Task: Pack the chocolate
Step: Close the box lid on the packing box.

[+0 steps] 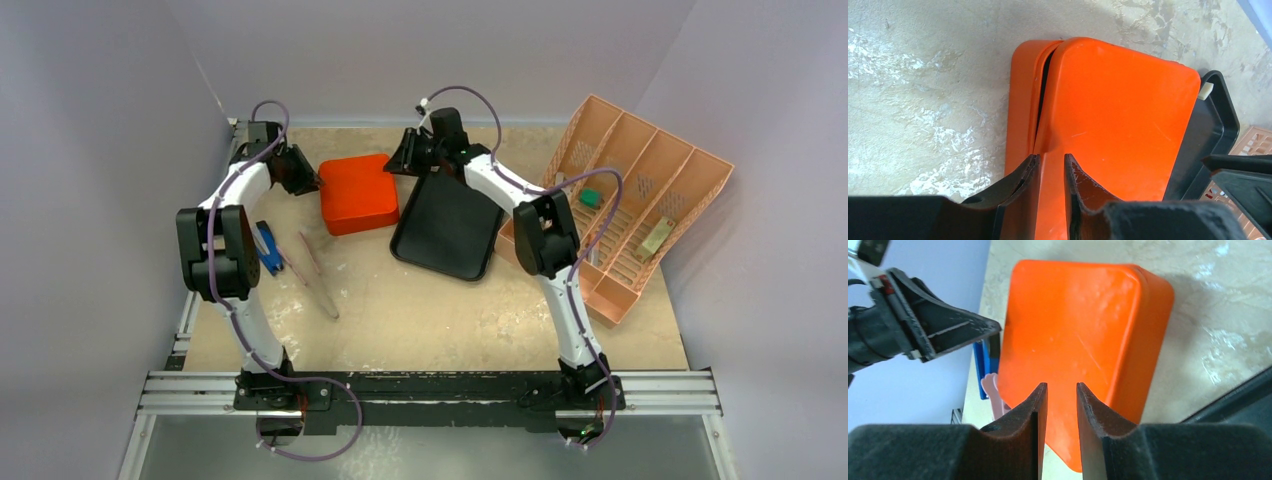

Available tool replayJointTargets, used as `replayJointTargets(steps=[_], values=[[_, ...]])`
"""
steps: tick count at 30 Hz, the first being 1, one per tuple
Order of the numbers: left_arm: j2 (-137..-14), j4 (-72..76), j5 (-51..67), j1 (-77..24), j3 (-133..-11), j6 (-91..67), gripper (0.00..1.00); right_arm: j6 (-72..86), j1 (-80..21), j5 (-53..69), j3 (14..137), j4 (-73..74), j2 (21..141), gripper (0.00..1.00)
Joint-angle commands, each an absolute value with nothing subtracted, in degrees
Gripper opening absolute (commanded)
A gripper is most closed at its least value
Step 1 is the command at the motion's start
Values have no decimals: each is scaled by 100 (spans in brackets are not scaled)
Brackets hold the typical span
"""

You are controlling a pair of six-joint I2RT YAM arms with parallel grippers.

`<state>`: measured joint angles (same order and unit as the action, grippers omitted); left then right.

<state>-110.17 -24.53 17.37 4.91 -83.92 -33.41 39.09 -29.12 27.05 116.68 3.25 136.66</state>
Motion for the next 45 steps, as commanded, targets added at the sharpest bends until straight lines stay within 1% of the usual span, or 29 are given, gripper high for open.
replayJointTargets(steps=[1, 5, 7, 10, 14, 16, 19, 21, 27, 29, 35, 38, 42, 45], values=[[-11166, -2415, 1570, 474, -8659, -3342, 23, 4058, -2894, 2976, 12120, 18, 13913, 30], [-11276, -2448, 1517, 475, -8742, -3321, 23, 3971, -2877, 2826, 12450, 287, 14086, 33], [-11315, -2506, 1401, 475, -8789, -3302, 25, 3907, -2880, 2676, 12577, 531, 14115, 35], [-11351, -2544, 1250, 475, -8821, -3268, 26, 3843, -2887, 2334, 12542, 803, 14016, 40], [-11421, -2675, 1168, 476, -8884, -3209, 24, 3797, -2887, 2144, 12320, 882, 13903, 47], [-11402, -2675, 1168, 475, -8855, -3206, 24, 3786, -2889, 2225, 12341, 856, 13955, 47], [-11340, -2726, 1173, 475, -8808, -3198, 24, 3758, -2886, 2404, 12552, 968, 14154, 42], [-11279, -2747, 1110, 476, -8754, -3188, 23, 3718, -2889, 2414, 12667, 1048, 14227, 42], [-11249, -2958, 850, 475, -8796, -3013, 23, 3725, -2891, 2355, 12442, 838, 13961, 54], [-11229, -2994, 760, 475, -8782, -2985, 23, 3665, -2888, 2232, 12437, 876, 13843, 56], [-11223, -2963, 730, 475, -8751, -3009, 23, 3492, -2893, 1768, 12162, 1061, 13579, 52], [-11228, -2900, 771, 476, -8731, -3048, 23, 3532, -2892, 1947, 12057, 965, 13647, 49], [-11282, -2878, 792, 475, -8724, -3069, 23, 3631, -2916, 2184, 12109, 847, 13853, 42], [-11304, -2865, 783, 475, -8665, -3070, 23, 3633, -2921, 2345, 12239, 802, 14023, 39]])
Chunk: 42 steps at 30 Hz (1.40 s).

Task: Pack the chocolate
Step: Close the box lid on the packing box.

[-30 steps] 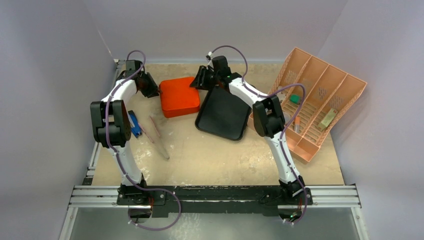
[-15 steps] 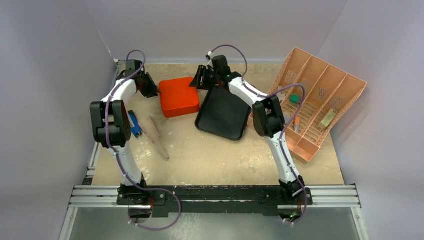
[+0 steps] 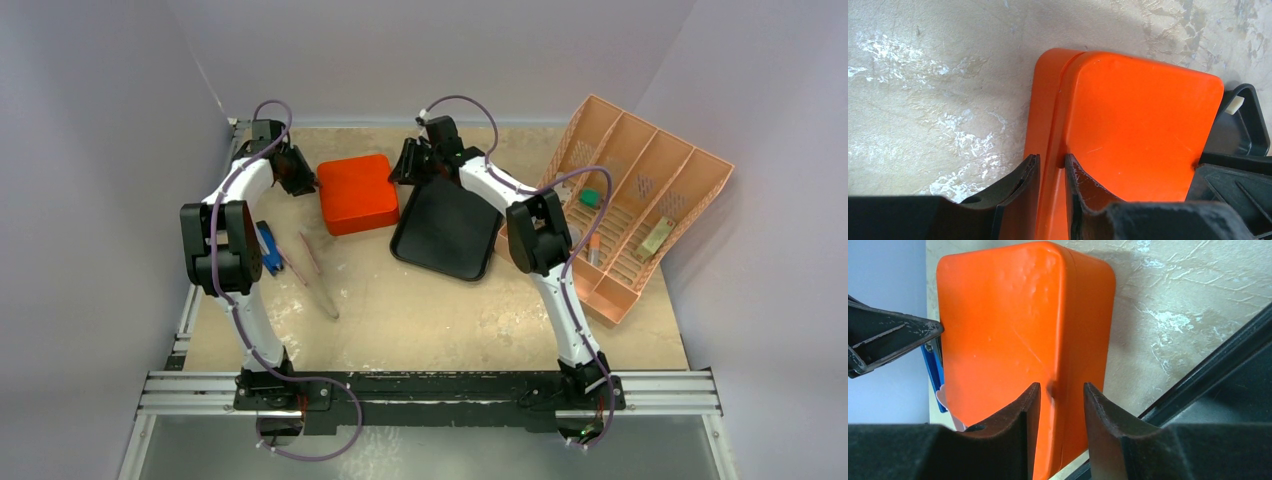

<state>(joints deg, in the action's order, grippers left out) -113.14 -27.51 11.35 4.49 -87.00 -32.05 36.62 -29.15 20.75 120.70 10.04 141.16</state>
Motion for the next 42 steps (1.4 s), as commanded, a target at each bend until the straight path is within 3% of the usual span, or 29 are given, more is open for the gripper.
replayJointTargets(steps=[1, 9, 22, 32, 39, 42], values=[[-11308, -2889, 765, 475, -8644, -3068, 23, 3628, -2918, 2362, 12328, 852, 14101, 38], [-11228, -3059, 642, 475, -8834, -3190, 21, 3615, -2922, 2401, 12306, 960, 14319, 29], [-10950, -2841, 711, 467, -9360, -3436, 27, 3712, -2919, 2424, 12195, 970, 14362, 26], [-10799, -2734, 906, 79, -9211, -3099, 8, 3791, -2919, 2321, 12138, 949, 14294, 26], [-11133, -2303, 671, 50, -8766, -2786, 4, 3930, -2920, 2360, 12042, 727, 14287, 27], [-11775, -2201, 385, 388, -8796, -2752, 0, 4021, -2919, 2405, 12102, 668, 14340, 34]])
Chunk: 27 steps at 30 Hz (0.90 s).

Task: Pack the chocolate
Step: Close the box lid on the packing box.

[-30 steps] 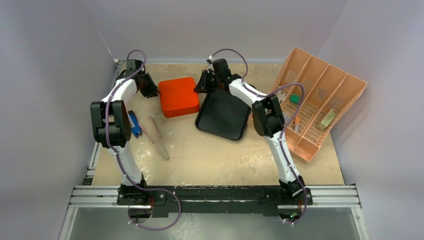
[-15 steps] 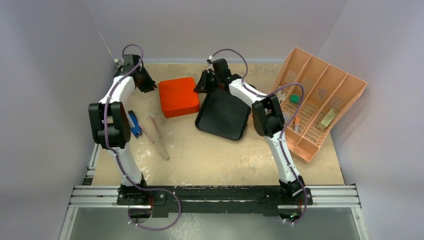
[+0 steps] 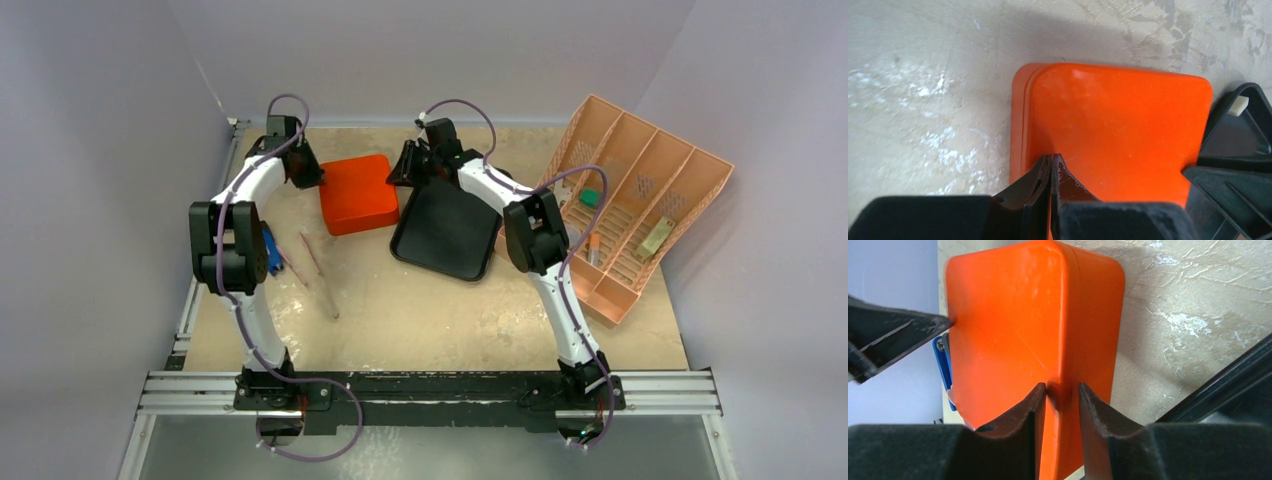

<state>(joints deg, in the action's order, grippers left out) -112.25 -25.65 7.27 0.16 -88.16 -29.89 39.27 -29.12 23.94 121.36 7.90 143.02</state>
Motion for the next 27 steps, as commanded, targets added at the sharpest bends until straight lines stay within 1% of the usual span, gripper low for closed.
replayJointTargets(steps=[1, 2, 5, 8, 11, 15, 20, 23, 27], values=[[-11939, -2069, 616, 543, -8760, -2849, 0, 4017, -2924, 2377, 12117, 646, 14351, 36], [-12023, -1935, 813, 630, -8687, -2926, 0, 4000, -2923, 2356, 12127, 640, 14345, 39], [-12001, -1721, 764, 668, -8606, -2950, 2, 3945, -2927, 2331, 11984, 536, 14187, 46], [-12008, -1695, 913, 677, -8659, -2954, 3, 3892, -2928, 2303, 11906, 461, 14116, 48], [-11946, -1655, 1042, 668, -8684, -2993, 6, 3872, -2927, 2303, 11956, 515, 14163, 46], [-11710, -2040, 993, 674, -9015, -2979, 9, 3890, -2931, 2331, 11971, 536, 14232, 39], [-11140, -2623, 419, 668, -9447, -3096, 12, 3918, -2936, 2338, 11938, 501, 14221, 38], [-10709, -2601, 491, 623, -9255, -3246, 13, 3942, -2937, 2331, 11912, 494, 14205, 38], [-10321, -2589, 1074, 468, -8879, -3403, 12, 3984, -2938, 2327, 11902, 483, 14204, 38]])
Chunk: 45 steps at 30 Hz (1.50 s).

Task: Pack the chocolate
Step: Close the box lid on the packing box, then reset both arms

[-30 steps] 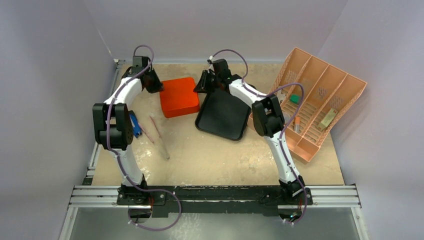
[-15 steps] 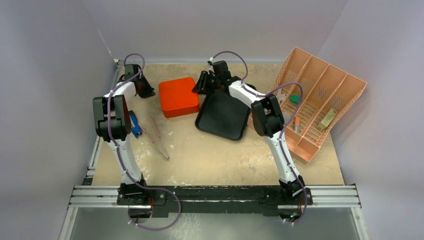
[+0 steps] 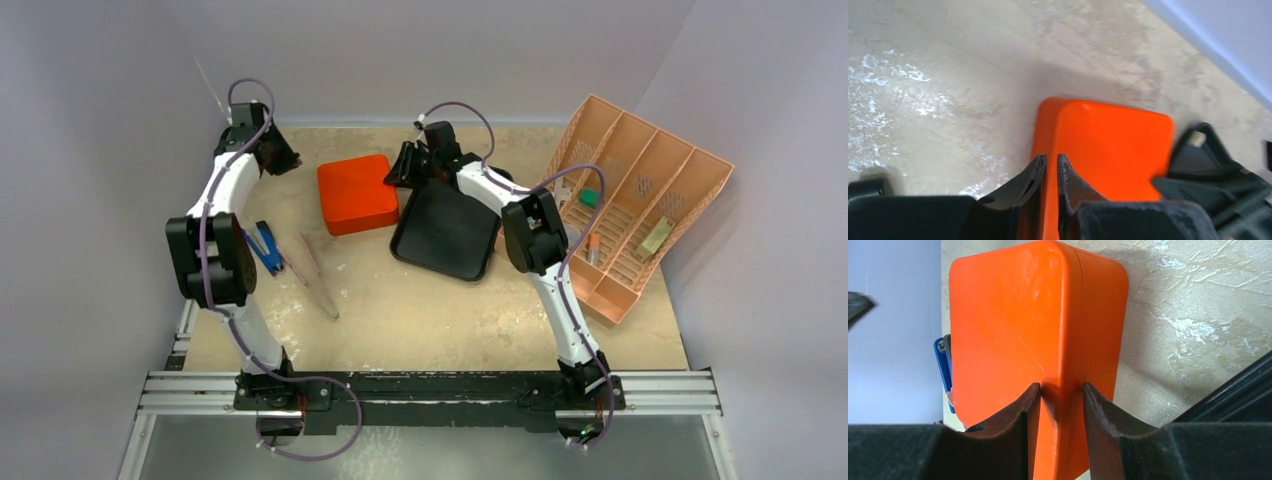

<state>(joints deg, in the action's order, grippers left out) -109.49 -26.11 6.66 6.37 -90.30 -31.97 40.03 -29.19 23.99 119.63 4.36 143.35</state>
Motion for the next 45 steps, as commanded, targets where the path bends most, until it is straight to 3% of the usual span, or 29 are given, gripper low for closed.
replayJointTargets(steps=[1, 8, 17, 24, 29, 37, 39, 43, 45], values=[[-10270, -2714, 1148, 396, -8820, -3398, 11, 3982, -2936, 2329, 11908, 477, 14205, 38], [-9875, -3141, 1290, -194, -8055, -3277, 10, 4026, -2952, 2338, 11791, 445, 14165, 39], [-10506, -3232, 508, -1, -7067, -2875, 7, 4011, -2945, 2304, 11725, 490, 14052, 40], [-9952, -3362, 568, 0, -7796, -2980, 8, 3916, -2951, 2196, 11874, 635, 13995, 43], [-9752, -2663, 733, 184, -8235, -3163, 11, 3713, -2946, 1990, 12045, 819, 13732, 47], [-10577, -1759, 1059, 224, -9276, -3450, 10, 3298, -2940, 1813, 12181, 574, 13406, 53], [-10820, -1570, 1135, 233, -9450, -3531, 9, 3205, -2936, 1901, 12176, 257, 13444, 44], [-11112, -1195, 1100, 233, -9497, -3538, 8, 3175, -2923, 2150, 12272, -508, 13735, 3], [-11361, -1194, 1013, 258, -9490, -3500, 7, 3275, -2903, 2291, 12616, -600, 14062, 0]])
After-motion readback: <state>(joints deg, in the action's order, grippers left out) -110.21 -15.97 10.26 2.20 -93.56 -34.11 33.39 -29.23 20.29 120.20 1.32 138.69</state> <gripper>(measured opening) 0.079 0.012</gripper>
